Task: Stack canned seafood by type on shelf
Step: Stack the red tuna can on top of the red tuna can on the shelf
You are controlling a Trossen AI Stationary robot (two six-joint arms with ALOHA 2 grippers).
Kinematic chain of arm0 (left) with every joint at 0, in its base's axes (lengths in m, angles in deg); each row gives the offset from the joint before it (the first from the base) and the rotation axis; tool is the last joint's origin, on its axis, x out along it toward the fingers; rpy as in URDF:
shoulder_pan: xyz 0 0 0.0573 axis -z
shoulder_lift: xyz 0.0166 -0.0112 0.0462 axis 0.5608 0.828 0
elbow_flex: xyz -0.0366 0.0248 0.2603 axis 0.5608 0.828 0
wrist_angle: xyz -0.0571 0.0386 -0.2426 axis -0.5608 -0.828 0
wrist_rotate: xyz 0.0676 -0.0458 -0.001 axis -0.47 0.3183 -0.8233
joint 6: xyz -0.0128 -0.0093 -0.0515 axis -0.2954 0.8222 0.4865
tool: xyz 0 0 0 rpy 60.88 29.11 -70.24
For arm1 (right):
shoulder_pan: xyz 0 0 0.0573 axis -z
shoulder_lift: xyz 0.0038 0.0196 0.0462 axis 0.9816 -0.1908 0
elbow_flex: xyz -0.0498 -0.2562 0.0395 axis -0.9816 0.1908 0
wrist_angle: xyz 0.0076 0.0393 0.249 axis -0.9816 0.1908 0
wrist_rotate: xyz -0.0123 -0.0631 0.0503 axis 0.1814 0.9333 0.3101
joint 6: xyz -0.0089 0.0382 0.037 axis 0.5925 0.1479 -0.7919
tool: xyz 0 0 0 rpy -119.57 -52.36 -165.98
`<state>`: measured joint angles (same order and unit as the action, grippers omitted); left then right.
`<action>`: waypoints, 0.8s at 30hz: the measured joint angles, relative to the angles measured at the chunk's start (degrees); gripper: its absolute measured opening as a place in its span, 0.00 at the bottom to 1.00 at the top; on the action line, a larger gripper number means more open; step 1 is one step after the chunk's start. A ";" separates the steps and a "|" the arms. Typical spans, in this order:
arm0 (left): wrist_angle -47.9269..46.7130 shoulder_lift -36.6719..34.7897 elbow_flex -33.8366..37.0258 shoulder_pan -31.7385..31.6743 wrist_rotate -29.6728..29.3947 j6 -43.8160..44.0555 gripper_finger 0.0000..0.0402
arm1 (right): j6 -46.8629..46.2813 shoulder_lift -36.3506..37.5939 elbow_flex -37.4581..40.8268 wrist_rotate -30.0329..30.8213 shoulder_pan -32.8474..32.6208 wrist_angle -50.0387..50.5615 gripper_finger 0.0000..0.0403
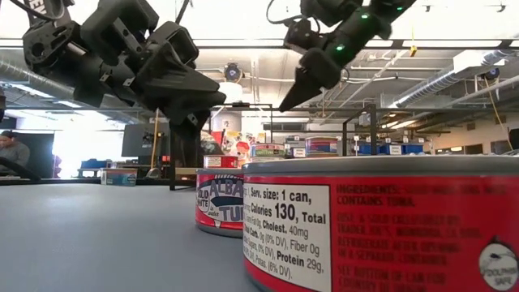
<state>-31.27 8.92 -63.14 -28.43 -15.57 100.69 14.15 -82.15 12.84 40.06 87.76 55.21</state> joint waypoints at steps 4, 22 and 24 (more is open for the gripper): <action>-1.04 0.00 0.00 1.35 -2.62 1.20 0.27 | -3.34 4.01 5.71 1.77 -2.61 -3.73 0.03; -37.62 0.16 -17.52 6.87 -10.02 6.20 0.49 | -10.64 10.30 16.85 14.91 -12.44 -12.07 0.02; -38.82 0.92 -19.08 6.87 -8.37 8.90 0.49 | -10.60 10.30 16.85 14.95 -12.55 -12.16 0.03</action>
<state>-70.08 9.84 -82.22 -21.55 -23.94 109.59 3.55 -71.85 29.69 55.01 75.21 43.05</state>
